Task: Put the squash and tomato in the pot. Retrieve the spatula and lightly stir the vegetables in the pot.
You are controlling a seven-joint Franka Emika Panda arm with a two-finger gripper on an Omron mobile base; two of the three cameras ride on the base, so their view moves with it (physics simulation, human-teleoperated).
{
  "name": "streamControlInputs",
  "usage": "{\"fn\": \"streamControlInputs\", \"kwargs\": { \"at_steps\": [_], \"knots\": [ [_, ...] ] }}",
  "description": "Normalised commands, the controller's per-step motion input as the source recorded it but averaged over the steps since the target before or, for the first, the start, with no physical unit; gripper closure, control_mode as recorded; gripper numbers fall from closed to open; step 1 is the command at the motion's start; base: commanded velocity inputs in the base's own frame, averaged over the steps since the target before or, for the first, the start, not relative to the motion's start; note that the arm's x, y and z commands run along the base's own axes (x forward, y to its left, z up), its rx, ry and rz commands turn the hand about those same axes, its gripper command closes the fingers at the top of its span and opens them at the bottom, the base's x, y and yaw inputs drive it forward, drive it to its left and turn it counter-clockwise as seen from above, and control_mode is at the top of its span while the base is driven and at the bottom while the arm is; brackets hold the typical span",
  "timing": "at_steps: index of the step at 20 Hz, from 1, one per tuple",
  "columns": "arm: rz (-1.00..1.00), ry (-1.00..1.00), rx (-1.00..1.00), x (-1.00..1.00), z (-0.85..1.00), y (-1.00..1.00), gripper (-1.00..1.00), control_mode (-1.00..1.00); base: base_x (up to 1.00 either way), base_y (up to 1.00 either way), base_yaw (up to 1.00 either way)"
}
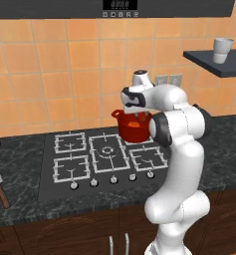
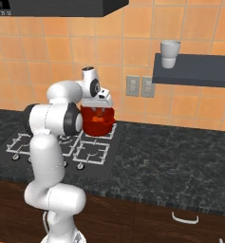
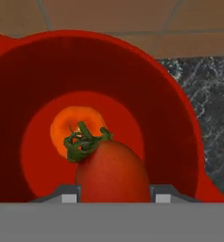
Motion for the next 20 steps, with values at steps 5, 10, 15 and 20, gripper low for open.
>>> {"fn": "streamControlInputs", "kwargs": {
  "at_steps": [5,10,15,20],
  "knots": [
    [0.0,0.0,0.0,0.18,-0.42,0.0,1.0,-1.0,0.0,0.0,0.0],
    [0.0,0.0,0.0,0.03,-0.24,0.0,1.0,-1.0,0.0,0.0,0.0],
    [0.0,-0.02,0.0,-0.01,-0.05,0.0,-1.0,-1.0,0.0,0.0,0.0],
    [0.0,-0.08,0.0,-0.11,0.23,0.0,-1.0,-1.0,0.0,0.0,0.0]
  ]
}}
